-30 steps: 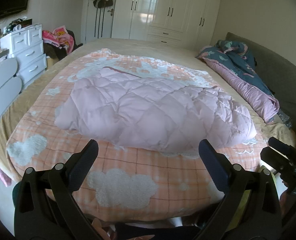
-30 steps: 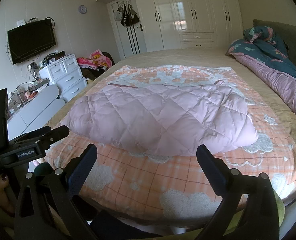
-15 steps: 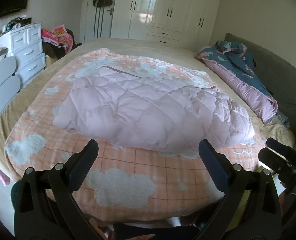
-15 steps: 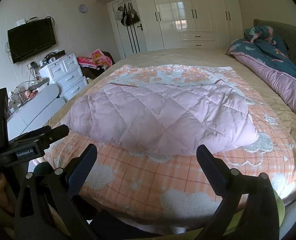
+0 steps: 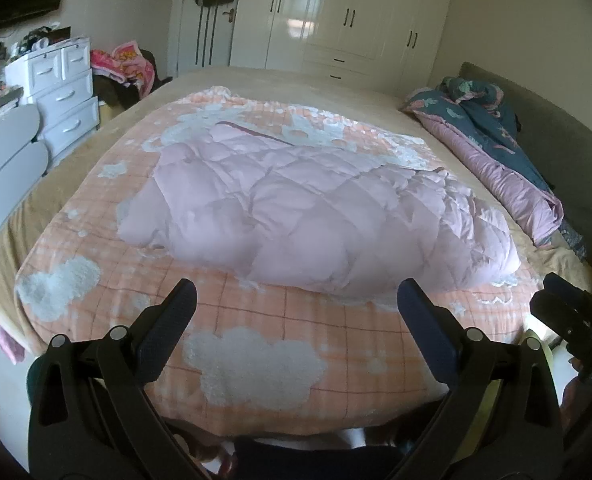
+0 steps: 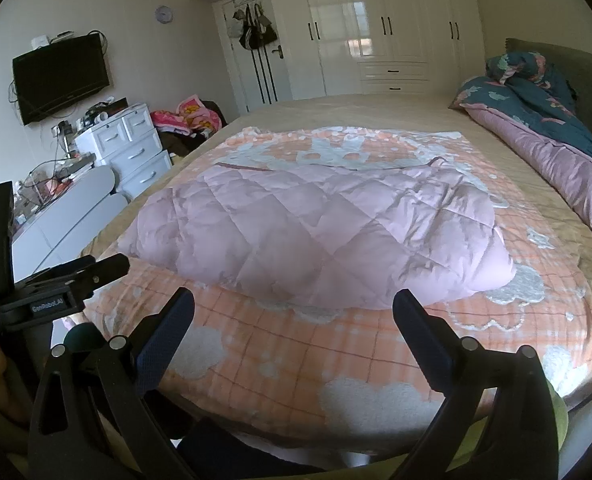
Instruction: Fold large clothes
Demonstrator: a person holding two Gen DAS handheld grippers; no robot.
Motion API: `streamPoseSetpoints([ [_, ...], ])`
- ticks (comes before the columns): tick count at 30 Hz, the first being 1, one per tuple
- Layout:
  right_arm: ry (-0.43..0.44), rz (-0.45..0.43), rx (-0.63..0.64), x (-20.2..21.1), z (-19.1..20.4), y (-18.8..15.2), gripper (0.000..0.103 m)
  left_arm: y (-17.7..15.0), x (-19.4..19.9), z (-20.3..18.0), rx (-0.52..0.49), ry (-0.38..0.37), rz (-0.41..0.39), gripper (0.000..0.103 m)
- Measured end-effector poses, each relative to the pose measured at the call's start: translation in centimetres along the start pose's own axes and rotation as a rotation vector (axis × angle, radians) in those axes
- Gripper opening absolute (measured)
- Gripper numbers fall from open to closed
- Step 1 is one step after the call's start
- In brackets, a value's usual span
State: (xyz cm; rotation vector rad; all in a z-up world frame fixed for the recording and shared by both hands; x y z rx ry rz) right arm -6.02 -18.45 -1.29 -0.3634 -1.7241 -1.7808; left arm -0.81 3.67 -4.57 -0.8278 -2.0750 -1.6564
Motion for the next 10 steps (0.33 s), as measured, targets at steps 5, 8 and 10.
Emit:
streamPoseSetpoints([
  [5,-0.099,-0.069,-0.087,1.4,-5.4,-0.1,0.099,0.6,-1.5,4.5,0.095,0.05,0.033,0.094],
  [8,-0.346,-0.129,-0.211,3.5,-14.9,-1.3,0.099,2.2,-2.8,11.0,0.2,0.133,0.032,0.094],
  [10,-0.565,-0.113,-0.315,5.0,-23.6,-4.2,0.099,3.5,-3.5,16.5,0.246,0.253,0.024,0.094],
])
Point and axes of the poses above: each gripper's, at about its wrist camera, not at the fingertips, and x roughly against the way its jaws point, z to its left, y to its top, the point moved 6 cm from there along -x, roughly the way its jaws point, and after that the axes turned 6 degrees about -y, right-handed, at the moved point
